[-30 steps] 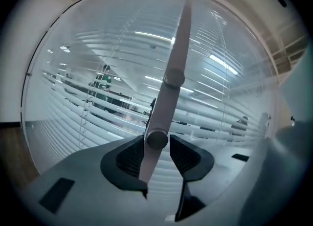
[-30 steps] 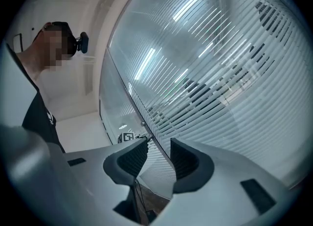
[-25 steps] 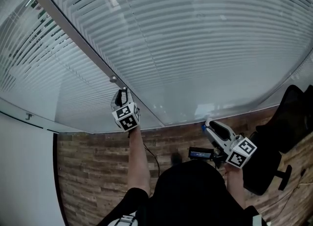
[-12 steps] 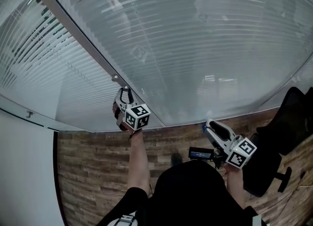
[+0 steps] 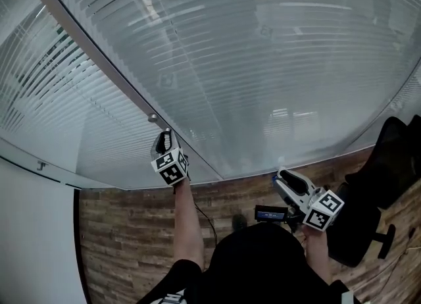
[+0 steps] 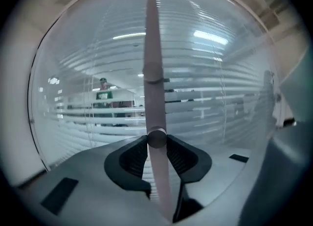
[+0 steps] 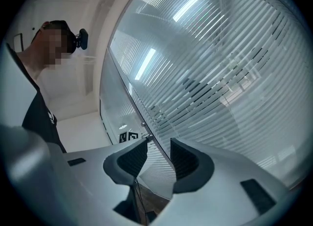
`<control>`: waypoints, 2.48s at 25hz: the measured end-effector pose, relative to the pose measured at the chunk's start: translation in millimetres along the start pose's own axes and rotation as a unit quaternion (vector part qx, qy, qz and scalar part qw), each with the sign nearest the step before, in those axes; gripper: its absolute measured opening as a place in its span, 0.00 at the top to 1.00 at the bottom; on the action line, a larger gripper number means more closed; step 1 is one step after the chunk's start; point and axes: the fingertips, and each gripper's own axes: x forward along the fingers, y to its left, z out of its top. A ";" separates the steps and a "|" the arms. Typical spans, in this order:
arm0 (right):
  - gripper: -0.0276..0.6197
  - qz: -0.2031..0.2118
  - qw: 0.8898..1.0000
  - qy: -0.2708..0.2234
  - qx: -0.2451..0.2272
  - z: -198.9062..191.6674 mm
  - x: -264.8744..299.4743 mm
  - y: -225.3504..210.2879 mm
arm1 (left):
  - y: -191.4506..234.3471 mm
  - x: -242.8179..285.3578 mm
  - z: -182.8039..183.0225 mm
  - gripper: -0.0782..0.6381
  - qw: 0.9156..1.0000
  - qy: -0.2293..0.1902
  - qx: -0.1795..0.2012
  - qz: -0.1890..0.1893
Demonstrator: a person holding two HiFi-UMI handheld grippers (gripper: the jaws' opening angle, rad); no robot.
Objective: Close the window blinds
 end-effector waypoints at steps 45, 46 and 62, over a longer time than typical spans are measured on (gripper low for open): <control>0.73 -0.044 0.999 -0.021 0.006 -35.9 -75.7 86.0 | -83.0 -266.7 -28.2 0.69 0.936 -0.066 0.044 -0.342; 0.73 -0.056 0.998 -0.017 0.006 -46.2 -88.0 99.6 | -84.0 -282.1 -37.1 0.69 0.931 -0.065 0.036 -0.357; 0.73 -0.112 0.994 -0.017 -0.008 -121.3 -186.1 228.4 | -60.2 -420.5 -62.2 0.72 0.902 -0.103 0.001 -0.418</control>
